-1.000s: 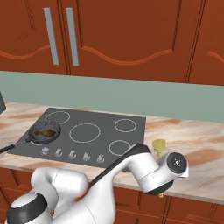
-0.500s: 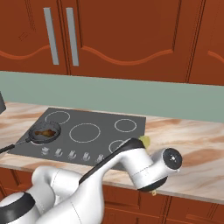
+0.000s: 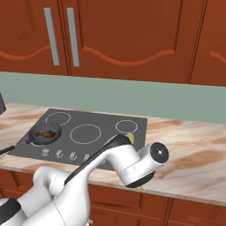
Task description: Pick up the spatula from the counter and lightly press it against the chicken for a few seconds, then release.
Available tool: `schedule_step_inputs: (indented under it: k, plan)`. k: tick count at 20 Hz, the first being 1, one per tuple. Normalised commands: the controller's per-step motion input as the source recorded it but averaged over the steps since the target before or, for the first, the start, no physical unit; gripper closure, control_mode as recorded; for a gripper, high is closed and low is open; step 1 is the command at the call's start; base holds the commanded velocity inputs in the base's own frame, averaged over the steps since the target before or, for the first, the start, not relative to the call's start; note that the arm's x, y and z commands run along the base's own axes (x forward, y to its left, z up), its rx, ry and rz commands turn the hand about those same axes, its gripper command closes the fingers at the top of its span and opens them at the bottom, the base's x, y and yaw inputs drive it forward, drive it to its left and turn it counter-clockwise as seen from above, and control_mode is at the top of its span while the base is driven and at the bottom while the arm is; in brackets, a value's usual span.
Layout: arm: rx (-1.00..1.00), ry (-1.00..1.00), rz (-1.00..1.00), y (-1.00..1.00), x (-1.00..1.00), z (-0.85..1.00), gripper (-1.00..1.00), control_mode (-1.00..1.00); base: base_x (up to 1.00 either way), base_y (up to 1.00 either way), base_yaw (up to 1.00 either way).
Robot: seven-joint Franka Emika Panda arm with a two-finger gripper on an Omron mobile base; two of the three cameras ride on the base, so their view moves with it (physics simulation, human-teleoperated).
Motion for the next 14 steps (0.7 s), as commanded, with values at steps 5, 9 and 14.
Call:
schedule_step_inputs:
  k: [5,9,14]
  plan:
    - [-0.03,0.00,0.06,0.41,0.00,0.13,1.00,-1.00,0.00,0.00,0.00]
    - [-0.02,0.00,0.01,0.39,0.00,0.03,1.00,-1.00,0.00,0.00,0.00]
    - [-0.03,0.00,0.02,0.45,0.00,0.00,1.00,-1.00,0.00,0.00,0.00]
